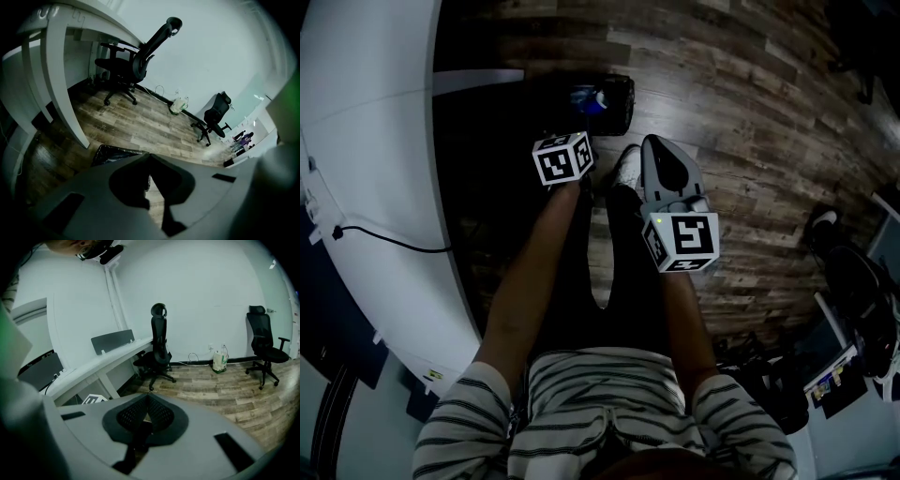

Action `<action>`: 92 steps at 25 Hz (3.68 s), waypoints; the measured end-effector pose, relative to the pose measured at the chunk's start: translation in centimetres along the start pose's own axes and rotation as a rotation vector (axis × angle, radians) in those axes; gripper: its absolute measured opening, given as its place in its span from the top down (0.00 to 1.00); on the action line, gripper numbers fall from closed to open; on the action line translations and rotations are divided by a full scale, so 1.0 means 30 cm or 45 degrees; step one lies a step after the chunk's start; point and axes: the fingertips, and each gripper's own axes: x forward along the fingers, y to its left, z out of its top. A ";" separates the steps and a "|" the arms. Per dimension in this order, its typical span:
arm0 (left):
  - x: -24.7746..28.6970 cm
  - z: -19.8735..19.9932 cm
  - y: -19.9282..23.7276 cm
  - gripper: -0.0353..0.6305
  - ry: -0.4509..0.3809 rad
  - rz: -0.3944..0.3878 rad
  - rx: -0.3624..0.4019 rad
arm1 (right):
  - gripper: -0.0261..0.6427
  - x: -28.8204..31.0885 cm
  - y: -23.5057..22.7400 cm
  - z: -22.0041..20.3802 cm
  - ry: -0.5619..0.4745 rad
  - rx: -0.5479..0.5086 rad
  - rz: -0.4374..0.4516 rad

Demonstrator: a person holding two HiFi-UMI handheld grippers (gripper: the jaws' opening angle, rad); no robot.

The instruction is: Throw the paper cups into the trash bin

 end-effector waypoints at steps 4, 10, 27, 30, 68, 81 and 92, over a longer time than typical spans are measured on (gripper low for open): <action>-0.060 0.017 -0.032 0.91 -0.033 -0.018 -0.004 | 0.94 -0.024 -0.002 0.025 -0.005 0.018 0.002; -0.175 0.086 -0.078 0.91 -0.113 -0.042 0.029 | 0.94 -0.054 0.023 0.084 -0.021 0.050 -0.006; -0.502 0.321 -0.252 0.91 -0.335 -0.136 0.140 | 0.94 -0.155 0.107 0.257 -0.080 0.037 0.009; -0.562 0.371 -0.278 0.91 -0.369 -0.145 0.164 | 0.94 -0.174 0.132 0.301 -0.097 0.021 0.023; -1.273 0.637 -0.477 0.91 -0.755 -0.246 0.232 | 0.94 -0.443 0.424 0.765 -0.394 -0.099 0.168; -1.447 0.666 -0.559 0.91 -0.879 -0.266 0.388 | 0.94 -0.516 0.498 0.858 -0.489 -0.162 0.200; -1.499 0.699 -0.636 0.91 -0.946 -0.303 0.474 | 0.94 -0.548 0.499 0.900 -0.536 -0.200 0.207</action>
